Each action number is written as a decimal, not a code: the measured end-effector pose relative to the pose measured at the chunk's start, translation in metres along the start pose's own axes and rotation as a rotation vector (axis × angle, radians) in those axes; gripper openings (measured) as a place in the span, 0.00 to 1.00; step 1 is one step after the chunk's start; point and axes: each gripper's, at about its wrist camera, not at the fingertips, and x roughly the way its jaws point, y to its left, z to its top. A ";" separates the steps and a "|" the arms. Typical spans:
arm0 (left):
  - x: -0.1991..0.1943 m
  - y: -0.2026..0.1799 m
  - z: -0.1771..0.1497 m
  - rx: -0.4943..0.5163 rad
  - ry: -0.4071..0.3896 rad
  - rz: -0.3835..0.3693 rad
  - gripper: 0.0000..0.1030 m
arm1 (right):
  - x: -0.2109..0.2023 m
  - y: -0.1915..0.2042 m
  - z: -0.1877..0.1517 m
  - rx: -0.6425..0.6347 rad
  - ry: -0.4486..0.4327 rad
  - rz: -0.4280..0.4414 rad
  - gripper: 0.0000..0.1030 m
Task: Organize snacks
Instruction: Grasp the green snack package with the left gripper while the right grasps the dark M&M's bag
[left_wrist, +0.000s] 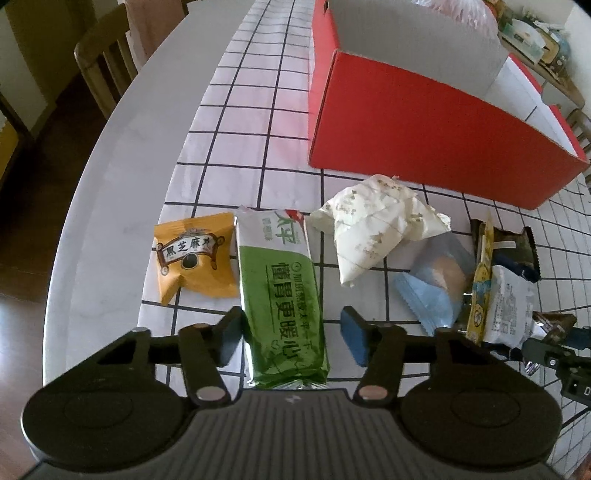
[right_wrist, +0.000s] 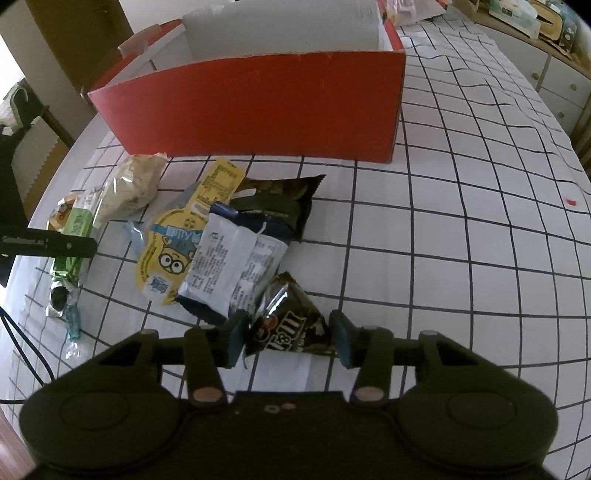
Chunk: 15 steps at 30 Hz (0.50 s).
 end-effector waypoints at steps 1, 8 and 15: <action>0.000 0.000 0.000 -0.002 0.000 0.005 0.47 | 0.000 0.000 0.000 0.000 -0.003 0.001 0.44; -0.001 0.004 0.000 -0.019 -0.003 -0.014 0.42 | -0.005 -0.002 -0.002 0.014 -0.019 0.013 0.41; -0.008 0.009 0.001 -0.041 -0.019 -0.036 0.42 | -0.011 -0.007 -0.004 0.035 -0.034 0.019 0.35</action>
